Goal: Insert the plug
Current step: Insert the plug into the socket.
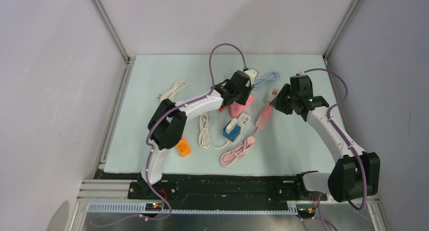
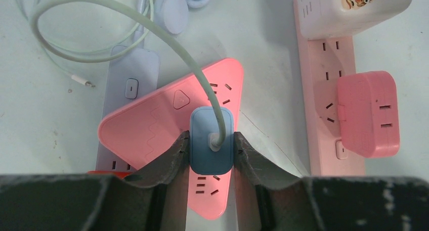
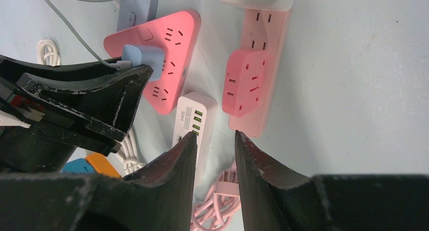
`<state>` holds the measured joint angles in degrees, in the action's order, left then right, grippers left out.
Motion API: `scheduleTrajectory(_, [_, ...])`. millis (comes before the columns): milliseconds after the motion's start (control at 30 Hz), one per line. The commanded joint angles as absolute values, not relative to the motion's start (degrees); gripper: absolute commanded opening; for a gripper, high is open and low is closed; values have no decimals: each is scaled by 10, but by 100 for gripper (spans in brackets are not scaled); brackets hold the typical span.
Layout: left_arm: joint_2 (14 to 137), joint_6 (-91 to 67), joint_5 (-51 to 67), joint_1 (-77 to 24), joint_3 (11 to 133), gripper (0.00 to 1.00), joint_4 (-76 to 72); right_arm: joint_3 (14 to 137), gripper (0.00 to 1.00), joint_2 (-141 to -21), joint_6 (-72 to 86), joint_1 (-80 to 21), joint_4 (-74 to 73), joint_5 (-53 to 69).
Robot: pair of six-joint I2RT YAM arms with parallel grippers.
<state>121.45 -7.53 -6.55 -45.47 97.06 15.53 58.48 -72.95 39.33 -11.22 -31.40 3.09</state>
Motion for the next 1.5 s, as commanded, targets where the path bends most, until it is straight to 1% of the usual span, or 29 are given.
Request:
scheduleTrajectory(0, [1223,-83,-53,-455,976,0,140,584,38,-733,388,-109,-301,34])
scheduleTrajectory(133, [1212,-79,-64,-456,958,0,140,584,38,-733,387,-109,-301,33])
scheduleTrajectory(333, [1184,-73,-110,-456,928,0,143,584,38,-739,388,-109,-297,39])
scheduleTrajectory(600, [1187,-69,-131,-457,965,0,194,584,38,-740,390,-110,-296,41])
scheduleTrajectory(867, [1218,-60,-108,-457,1029,0,234,584,38,-742,391,-110,-295,44])
scheduleTrajectory(1133, [1228,-53,-96,-458,993,0,236,584,38,-746,389,-110,-296,43])
scheduleTrajectory(1467, [1252,-53,-98,-458,997,0,230,584,38,-746,389,-109,-298,42])
